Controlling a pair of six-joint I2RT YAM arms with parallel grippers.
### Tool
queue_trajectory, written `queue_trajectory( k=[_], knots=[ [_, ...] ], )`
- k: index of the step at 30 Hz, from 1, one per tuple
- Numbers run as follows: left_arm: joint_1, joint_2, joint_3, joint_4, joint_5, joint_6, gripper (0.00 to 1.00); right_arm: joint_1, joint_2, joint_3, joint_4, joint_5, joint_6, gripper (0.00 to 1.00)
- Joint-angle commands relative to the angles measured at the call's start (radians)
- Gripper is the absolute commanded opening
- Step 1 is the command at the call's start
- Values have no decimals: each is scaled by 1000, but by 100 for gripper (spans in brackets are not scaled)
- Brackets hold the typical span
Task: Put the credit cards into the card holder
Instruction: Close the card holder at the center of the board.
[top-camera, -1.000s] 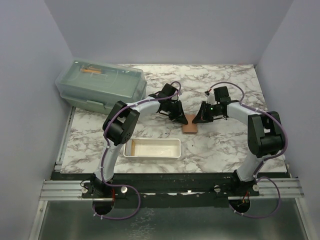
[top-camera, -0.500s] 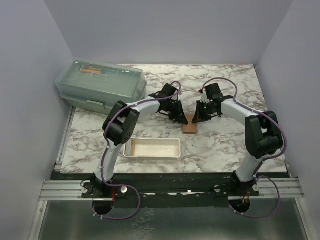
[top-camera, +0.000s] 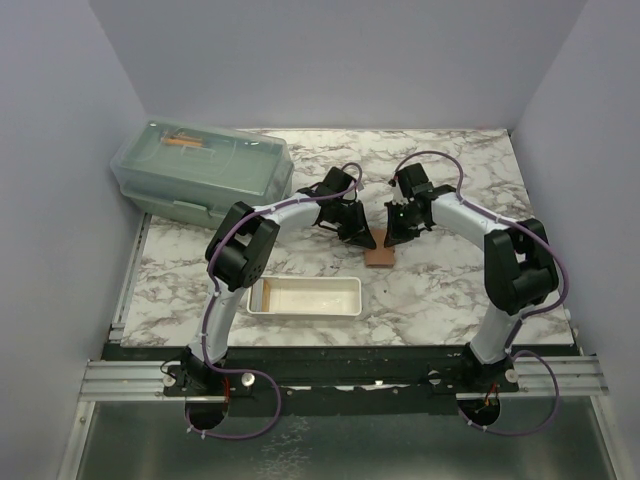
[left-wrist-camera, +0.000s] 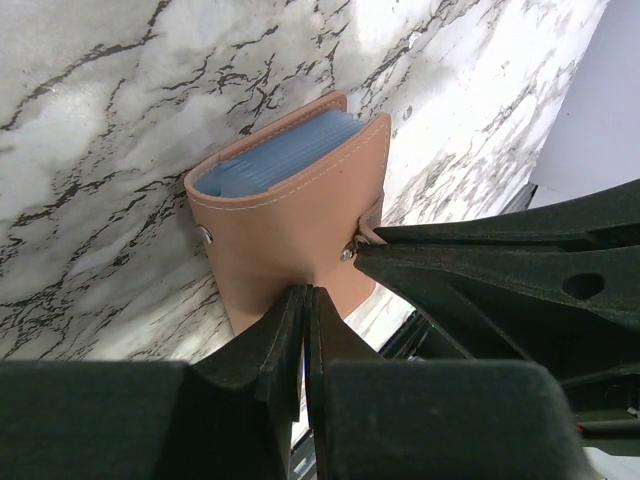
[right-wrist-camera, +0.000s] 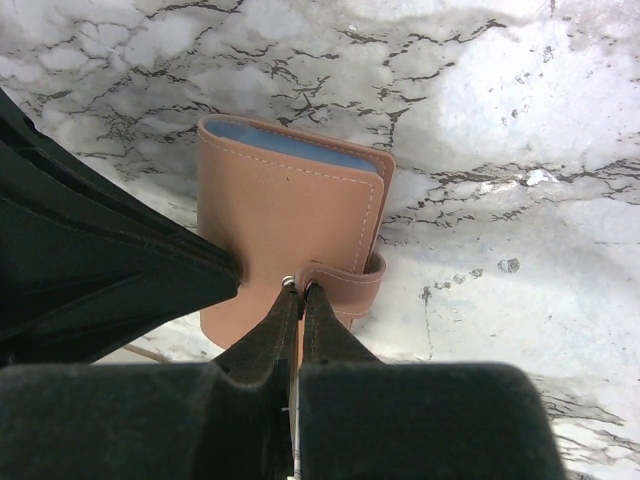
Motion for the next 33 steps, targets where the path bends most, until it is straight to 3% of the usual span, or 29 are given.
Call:
queue_trajectory(
  k=[1,7,21,30,33],
  knots=[
    [-16,37,3,-12,-27,7,11,12,66,7,-1,-18,15,0],
    [-16,38,3,-12,-26,10,11,12,62,-4,22,-128,-3,1],
    [-16,39,0,-12,-19,14,11,-18,71,-50,108,-227,39,22],
    [-16,37,-3,-12,-16,18,12,-53,40,-101,147,-268,71,20],
    [-15,37,-4,-12,-15,18,12,-56,32,-104,156,-253,81,5]
  ],
)
